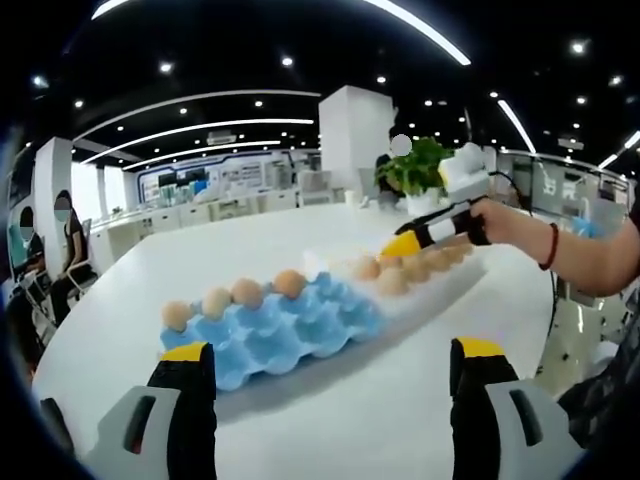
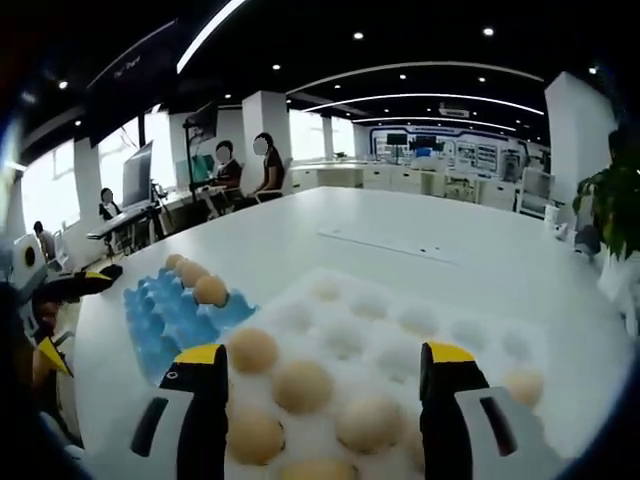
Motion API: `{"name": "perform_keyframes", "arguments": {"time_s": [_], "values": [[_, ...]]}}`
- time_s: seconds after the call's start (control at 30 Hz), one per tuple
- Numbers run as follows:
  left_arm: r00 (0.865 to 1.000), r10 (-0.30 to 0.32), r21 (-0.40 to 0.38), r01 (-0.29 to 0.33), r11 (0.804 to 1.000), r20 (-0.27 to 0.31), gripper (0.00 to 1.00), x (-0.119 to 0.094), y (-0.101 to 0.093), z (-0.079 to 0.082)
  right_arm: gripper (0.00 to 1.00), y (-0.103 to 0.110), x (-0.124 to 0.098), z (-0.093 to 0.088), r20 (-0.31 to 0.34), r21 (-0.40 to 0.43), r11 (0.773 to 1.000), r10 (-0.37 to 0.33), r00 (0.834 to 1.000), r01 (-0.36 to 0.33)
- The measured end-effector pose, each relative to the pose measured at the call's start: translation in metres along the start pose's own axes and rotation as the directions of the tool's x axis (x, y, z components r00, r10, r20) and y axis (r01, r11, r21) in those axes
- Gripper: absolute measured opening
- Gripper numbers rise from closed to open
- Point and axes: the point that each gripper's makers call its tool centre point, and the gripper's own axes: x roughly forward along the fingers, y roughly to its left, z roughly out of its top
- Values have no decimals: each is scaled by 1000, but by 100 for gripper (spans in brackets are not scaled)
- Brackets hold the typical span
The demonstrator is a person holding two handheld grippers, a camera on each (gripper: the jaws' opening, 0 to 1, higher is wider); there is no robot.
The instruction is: Place the egg into an empty slot of the egg tray after lifting it from the table, then release the egg inside the slot.
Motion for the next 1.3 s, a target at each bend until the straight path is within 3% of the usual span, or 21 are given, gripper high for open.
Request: {"name": "perform_keyframes", "arguments": {"time_s": [1.3], "values": [[999,-32,18,31,999,20,98,7,-13,9,80,-41,-37,-7,25,79,995,-56,998,54]]}}
